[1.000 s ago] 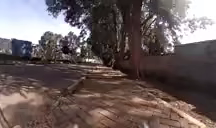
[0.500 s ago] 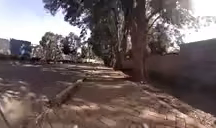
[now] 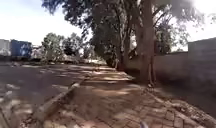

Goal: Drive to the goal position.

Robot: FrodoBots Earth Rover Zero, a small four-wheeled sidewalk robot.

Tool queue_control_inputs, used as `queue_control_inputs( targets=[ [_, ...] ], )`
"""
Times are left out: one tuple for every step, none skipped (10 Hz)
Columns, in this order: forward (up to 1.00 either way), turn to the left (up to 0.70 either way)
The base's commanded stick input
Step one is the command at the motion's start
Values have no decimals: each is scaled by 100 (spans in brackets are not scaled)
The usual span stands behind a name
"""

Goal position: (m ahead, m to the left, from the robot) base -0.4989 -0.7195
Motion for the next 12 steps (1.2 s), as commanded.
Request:
queue_control_inputs(
  targets=[
    [100, 0],
    [100, 0],
    [100, 0],
    [100, 0],
    [100, 0],
    [100, 0],
    [100, 0],
    [100, 0],
    [100, 0],
    [100, 0],
    [100, 0],
    [100, 0]
  ],
)
